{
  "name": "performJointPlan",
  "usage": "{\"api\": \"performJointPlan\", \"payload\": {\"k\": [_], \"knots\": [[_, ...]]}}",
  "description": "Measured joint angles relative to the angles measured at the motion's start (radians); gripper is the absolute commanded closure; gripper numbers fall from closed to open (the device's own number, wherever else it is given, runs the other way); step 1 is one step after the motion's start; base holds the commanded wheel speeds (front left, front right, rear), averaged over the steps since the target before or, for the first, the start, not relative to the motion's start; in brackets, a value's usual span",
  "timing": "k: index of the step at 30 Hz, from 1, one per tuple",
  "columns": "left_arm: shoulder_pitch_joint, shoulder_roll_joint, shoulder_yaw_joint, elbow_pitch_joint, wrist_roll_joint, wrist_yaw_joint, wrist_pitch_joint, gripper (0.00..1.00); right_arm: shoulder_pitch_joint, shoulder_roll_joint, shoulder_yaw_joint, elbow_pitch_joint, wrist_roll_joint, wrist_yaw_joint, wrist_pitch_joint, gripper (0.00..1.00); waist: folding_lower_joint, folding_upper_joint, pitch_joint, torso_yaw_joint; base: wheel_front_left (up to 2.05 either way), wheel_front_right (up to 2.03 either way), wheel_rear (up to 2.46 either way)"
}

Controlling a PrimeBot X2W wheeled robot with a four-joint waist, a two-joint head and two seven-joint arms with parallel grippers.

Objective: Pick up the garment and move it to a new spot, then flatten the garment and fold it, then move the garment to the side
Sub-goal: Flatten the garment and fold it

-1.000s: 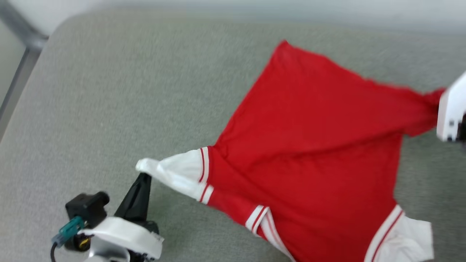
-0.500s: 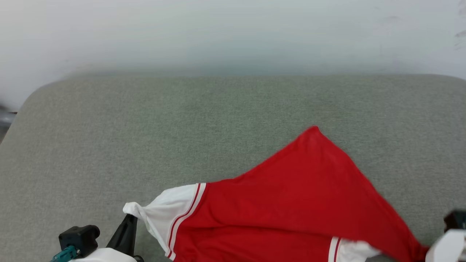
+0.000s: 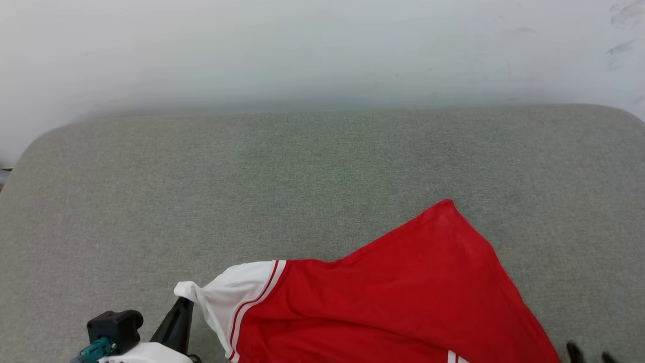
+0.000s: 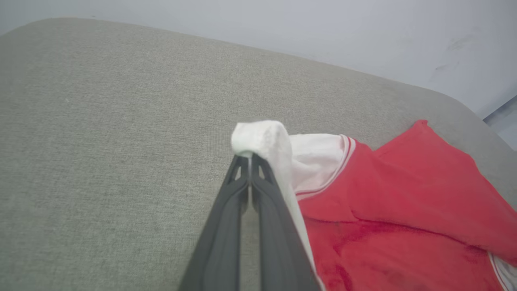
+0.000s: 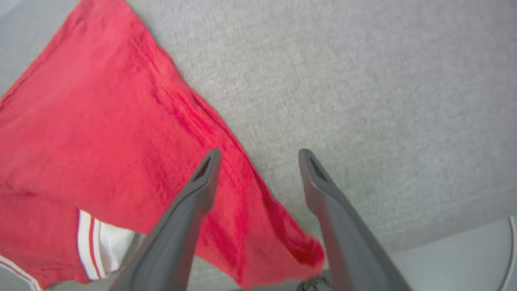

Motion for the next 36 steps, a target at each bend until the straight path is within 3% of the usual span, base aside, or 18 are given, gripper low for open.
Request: {"api": "performJointPlan", "payload": {"k": [7, 12, 16, 23, 27, 32, 36], "knots": [[-0.035, 0.0, -0.01, -0.006, 0.005, -0.008, 0.005, 1.0, -0.149, 0.007, 0.024, 0.08, -0.03, 0.0, -0.366, 0.0, 0.0, 0.0, 0.025, 0.011, 0.0, 0.0, 0.0], [-0.082, -0.007, -0.02, -0.015, 0.014, -0.018, 0.002, 1.0, -0.306, -0.034, 0.083, 0.197, -0.035, 0.0, -0.41, 0.0, 0.0001, 0.0, 0.065, 0.028, 0.0, 0.0, 0.0], [-0.129, -0.022, -0.035, -0.015, 0.02, -0.035, -0.003, 1.0, -0.445, -0.114, 0.16, 0.284, -0.008, 0.0, -0.303, 0.0, 0.0002, 0.0, 0.105, 0.052, 0.0, 0.0, 0.0], [-0.208, -0.055, -0.066, 0.003, 0.031, -0.071, -0.019, 1.0, -0.644, -0.248, 0.306, 0.358, 0.061, 0.0, 0.061, 0.0, 0.0003, 0.0, 0.176, 0.113, 0.0, 0.0, 0.0], [-0.25, -0.072, -0.079, 0.018, 0.037, -0.089, -0.028, 1.0, -0.719, -0.283, 0.38, 0.354, 0.075, 0.0, 0.21, 0.0, 0.0004, 0.0, 0.218, 0.147, 0.0, 0.0, 0.0], [-0.293, -0.088, -0.089, 0.042, 0.037, -0.112, -0.045, 1.0, -0.788, -0.301, 0.458, 0.367, 0.074, 0.0, 0.277, 0.0, 0.0004, 0.0, 0.274, 0.179, 0.0, 0.0, 0.0], [-0.309, -0.099, -0.096, 0.072, 0.034, -0.124, -0.054, 1.0, -0.819, -0.322, 0.484, 0.434, 0.125, 0.0, 0.394, 0.0, 0.0002, -0.0001, 0.305, 0.203, 0.0, 0.0, 0.0]]}}
